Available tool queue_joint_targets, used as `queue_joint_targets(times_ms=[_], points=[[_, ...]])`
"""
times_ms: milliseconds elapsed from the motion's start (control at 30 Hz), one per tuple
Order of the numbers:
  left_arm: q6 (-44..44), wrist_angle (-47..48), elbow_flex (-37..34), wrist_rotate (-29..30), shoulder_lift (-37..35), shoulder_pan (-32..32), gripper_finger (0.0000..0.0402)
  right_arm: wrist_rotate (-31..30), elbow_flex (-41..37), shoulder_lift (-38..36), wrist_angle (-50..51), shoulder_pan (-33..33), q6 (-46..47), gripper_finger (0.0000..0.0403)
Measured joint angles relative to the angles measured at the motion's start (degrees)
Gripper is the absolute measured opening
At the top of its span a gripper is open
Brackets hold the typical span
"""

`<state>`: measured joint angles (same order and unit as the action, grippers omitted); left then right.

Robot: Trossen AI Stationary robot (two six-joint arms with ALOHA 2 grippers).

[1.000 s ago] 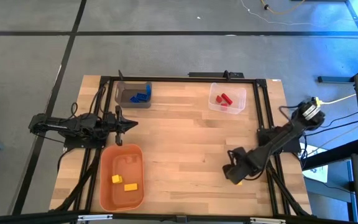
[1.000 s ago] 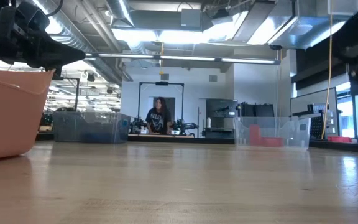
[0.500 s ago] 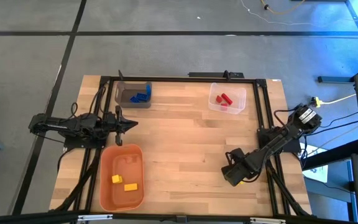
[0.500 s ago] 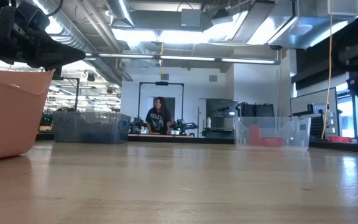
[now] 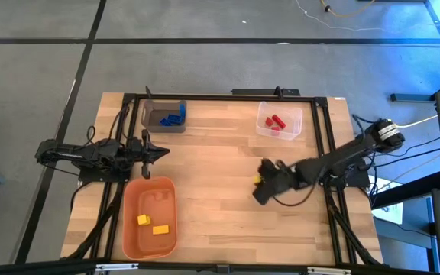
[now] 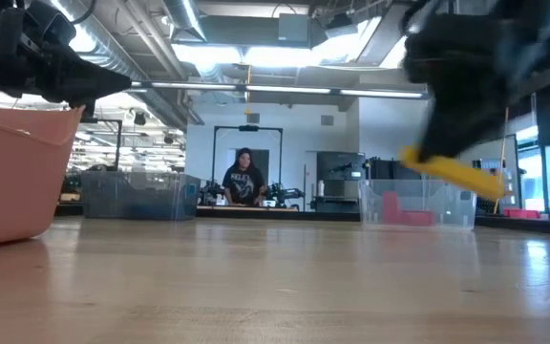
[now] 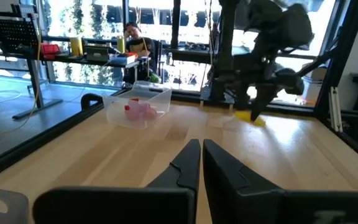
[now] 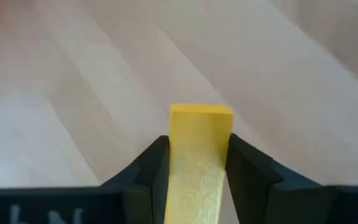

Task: Sort & place blocks by color
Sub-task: Put the yellow block into the orange bin

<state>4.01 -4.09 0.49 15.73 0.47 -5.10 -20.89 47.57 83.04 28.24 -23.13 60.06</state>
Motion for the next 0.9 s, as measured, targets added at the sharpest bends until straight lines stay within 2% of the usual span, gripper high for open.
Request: queue_joint_targets(times_ms=[67, 167, 267, 367, 500, 633, 767, 900], points=[[-0.1, -1.5, 0.0, -0.3, 0.0, 0.0, 0.0012, 2.3, -1.8, 0.5, -10.0, 4.3, -9.9, 0.0124], [0.2, -5.4, 0.0, -1.3, 0.0, 0.0, 0.0027, 7.2, -5.0, 2.6, -30.1, 10.5, -23.7, 0.0124], [0.4, -9.7, 0.1, -2.4, 0.0, 0.0, 0.0064, 13.5, -6.4, 5.5, -47.9, 15.8, -33.9, 0.0124], [2.0, -12.3, 0.1, -3.2, 0.3, 0.0, 0.0116, 19.7, -5.7, 8.0, -58.7, 19.7, -40.3, 0.0124], [5.2, -14.4, 0.1, -2.4, 3.3, 0.0, 0.0189, 24.5, -1.3, 11.4, -63.5, 22.8, -45.7, 0.0124], [8.2, -19.1, 0.1, -1.9, 9.4, 0.4, 0.0239, 26.9, 5.2, 14.9, -63.6, 23.7, -50.0, 0.0124], [9.4, -21.0, 2.0, -1.9, 17.2, 1.1, 0.026, 28.2, 11.6, 18.4, -63.7, 23.8, -53.4, 0.0124], [8.7, -21.3, 7.2, -3.2, 25.9, 1.9, 0.0263, 28.5, 16.5, 20.9, -63.5, 23.8, -55.8, 0.0124]])
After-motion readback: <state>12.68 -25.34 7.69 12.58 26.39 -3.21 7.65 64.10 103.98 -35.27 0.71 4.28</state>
